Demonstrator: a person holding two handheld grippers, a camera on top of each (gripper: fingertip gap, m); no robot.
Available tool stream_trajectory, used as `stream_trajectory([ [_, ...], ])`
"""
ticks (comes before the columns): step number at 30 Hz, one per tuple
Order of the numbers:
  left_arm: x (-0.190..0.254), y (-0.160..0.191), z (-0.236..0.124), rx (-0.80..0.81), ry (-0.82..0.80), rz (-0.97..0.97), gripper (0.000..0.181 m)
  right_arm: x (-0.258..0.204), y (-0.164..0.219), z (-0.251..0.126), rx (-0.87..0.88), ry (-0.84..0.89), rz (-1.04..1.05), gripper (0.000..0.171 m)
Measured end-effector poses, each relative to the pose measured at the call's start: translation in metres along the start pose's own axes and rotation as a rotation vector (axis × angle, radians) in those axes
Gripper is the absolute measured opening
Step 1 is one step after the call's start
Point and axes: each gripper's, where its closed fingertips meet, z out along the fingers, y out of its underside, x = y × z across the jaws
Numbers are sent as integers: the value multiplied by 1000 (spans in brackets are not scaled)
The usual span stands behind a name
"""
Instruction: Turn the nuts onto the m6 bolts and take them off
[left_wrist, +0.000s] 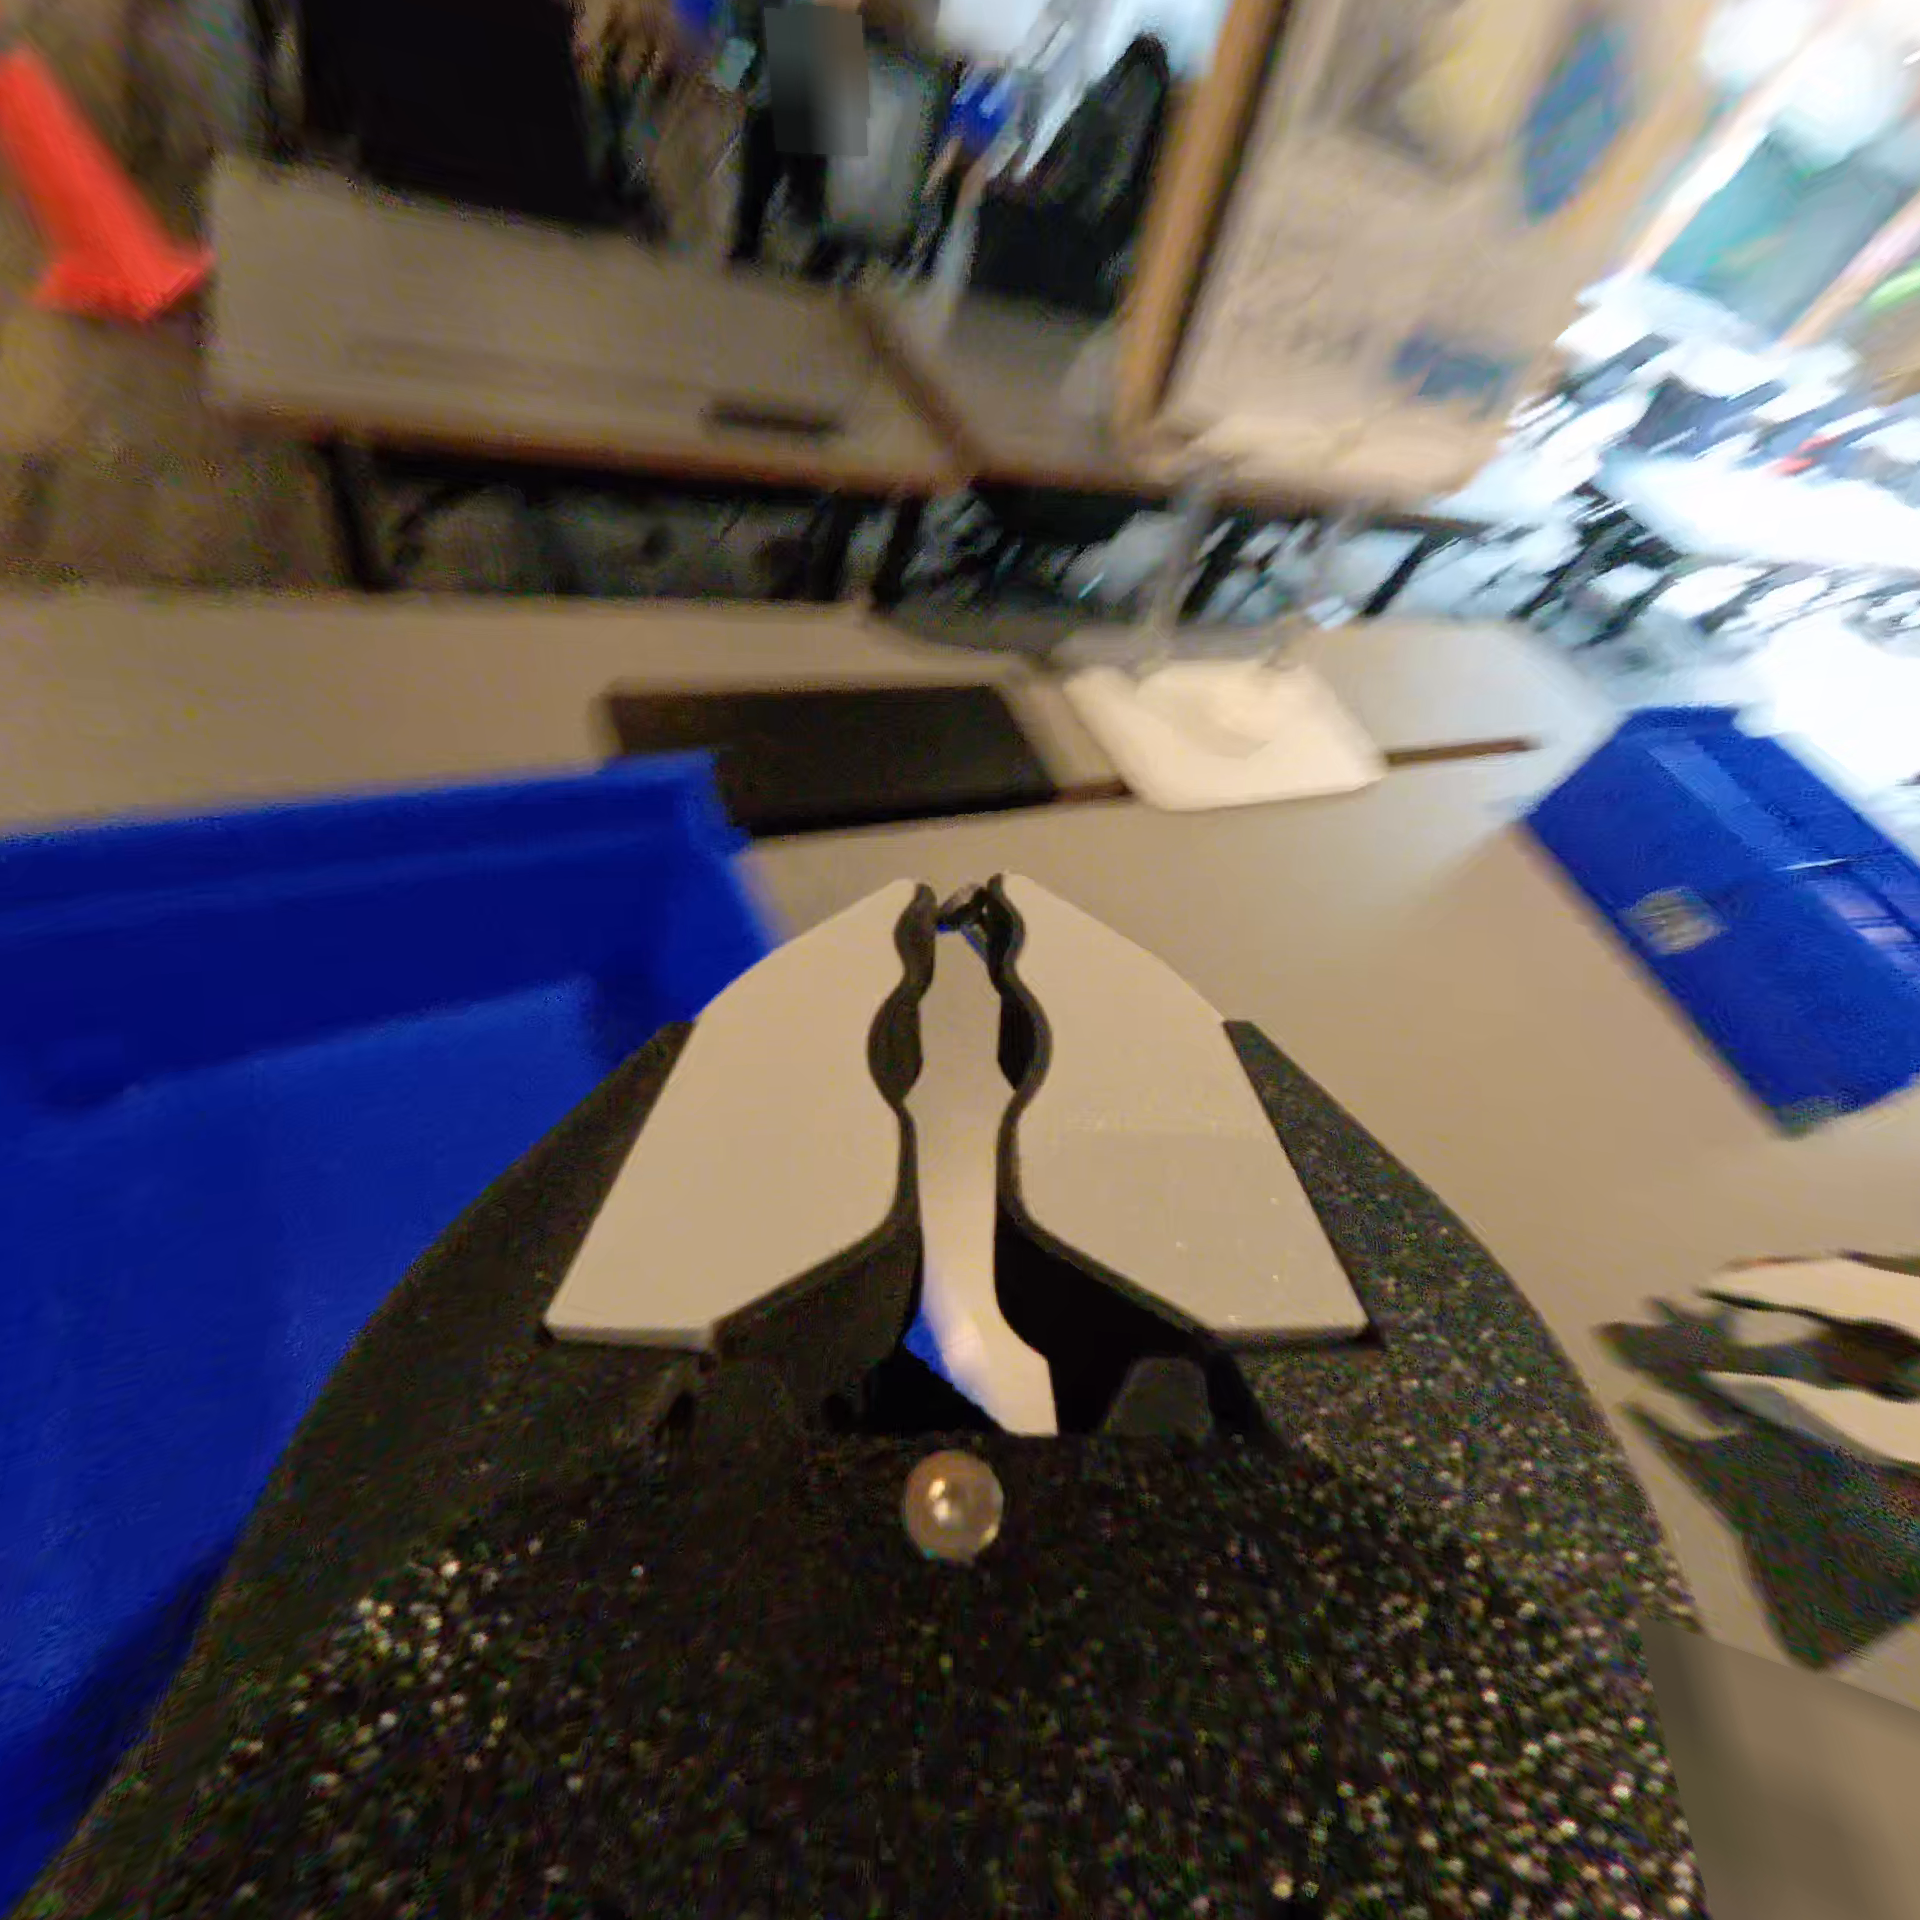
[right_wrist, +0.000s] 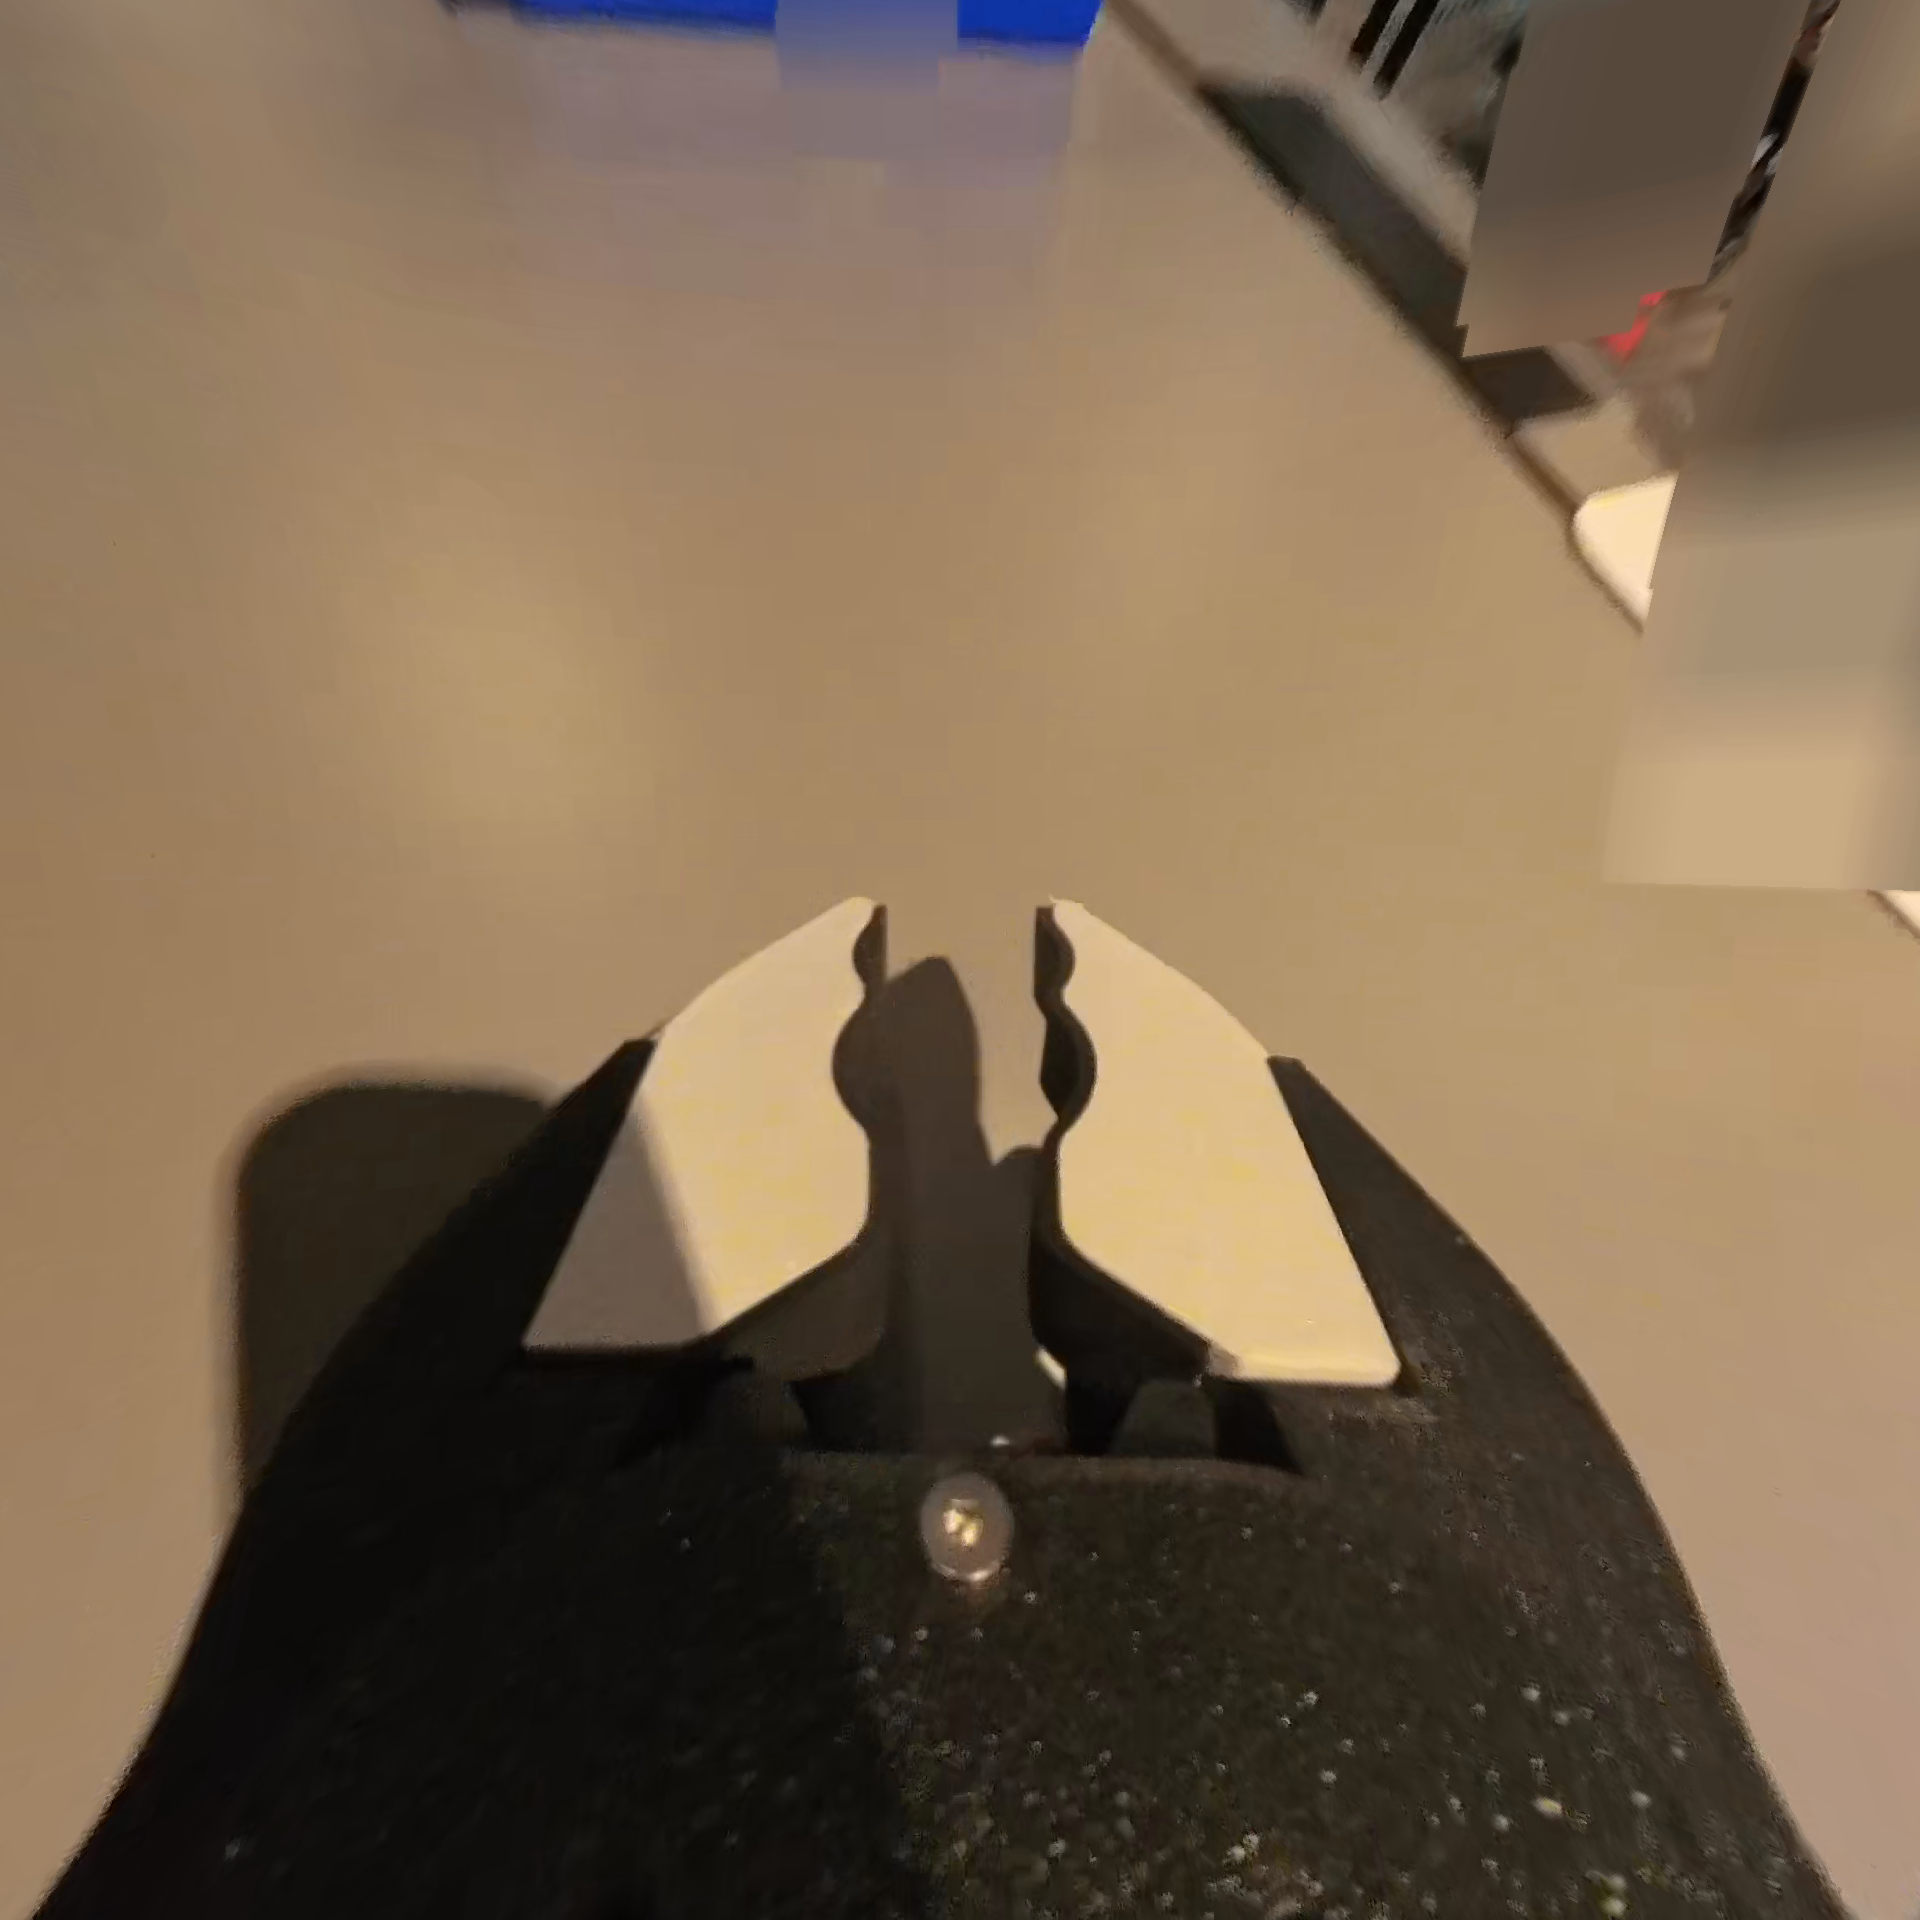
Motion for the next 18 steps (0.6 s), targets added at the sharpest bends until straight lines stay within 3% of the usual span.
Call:
stream_trajectory([
  [3,100,-20,3,202,205,38,9,13,-53,3,198,73,7,32],
  [8,230,20,24,451,530,-42,9,26,-130,4,452,-8,230,40],
  [13,290,65,30,504,664,-88,10,39,-142,-8,570,-167,580,42],
  [18,309,85,33,505,664,-10,13,35,-136,-21,600,-279,654,30],
])
